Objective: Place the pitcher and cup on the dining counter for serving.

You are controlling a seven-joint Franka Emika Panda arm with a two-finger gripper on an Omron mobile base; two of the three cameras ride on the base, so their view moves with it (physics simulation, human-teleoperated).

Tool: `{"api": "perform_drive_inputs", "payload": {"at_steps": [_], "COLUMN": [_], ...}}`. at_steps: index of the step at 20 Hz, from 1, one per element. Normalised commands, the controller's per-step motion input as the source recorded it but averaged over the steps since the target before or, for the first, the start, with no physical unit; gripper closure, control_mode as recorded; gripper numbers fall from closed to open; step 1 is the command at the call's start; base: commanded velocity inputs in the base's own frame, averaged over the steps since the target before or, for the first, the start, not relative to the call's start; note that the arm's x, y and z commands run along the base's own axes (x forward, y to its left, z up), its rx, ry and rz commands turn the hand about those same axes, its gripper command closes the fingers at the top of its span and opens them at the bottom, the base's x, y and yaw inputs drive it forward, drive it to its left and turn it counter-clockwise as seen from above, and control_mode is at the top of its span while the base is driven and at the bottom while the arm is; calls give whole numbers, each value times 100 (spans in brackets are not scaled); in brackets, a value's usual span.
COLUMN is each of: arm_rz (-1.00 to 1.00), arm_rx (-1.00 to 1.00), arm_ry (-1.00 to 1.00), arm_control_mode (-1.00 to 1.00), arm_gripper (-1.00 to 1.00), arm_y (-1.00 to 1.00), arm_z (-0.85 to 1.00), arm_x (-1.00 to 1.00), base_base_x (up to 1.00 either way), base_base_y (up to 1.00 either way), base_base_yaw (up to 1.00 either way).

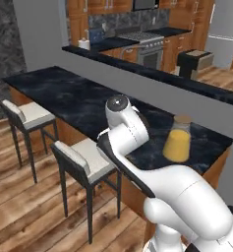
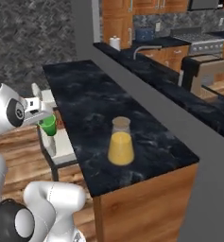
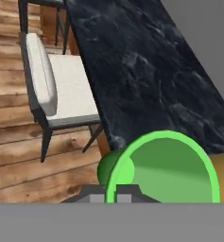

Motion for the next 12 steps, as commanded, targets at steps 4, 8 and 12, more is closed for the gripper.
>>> {"api": "perform_drive_inputs", "payload": {"at_steps": [4, 8, 12], "arm_rz": [0, 0, 0], "arm_rx": [0, 0, 0], "arm_ry": [0, 0, 0], "arm_control_mode": [100, 100, 100], "arm_gripper": [100, 100, 100], "arm_y": [0, 0, 0], "arm_z": [0, 0, 0], "arm_x": [0, 0, 0], "base_base_x": [37, 16, 19], "base_base_y": [76, 68, 82], "base_base_yaw": [-73, -76, -70]}}
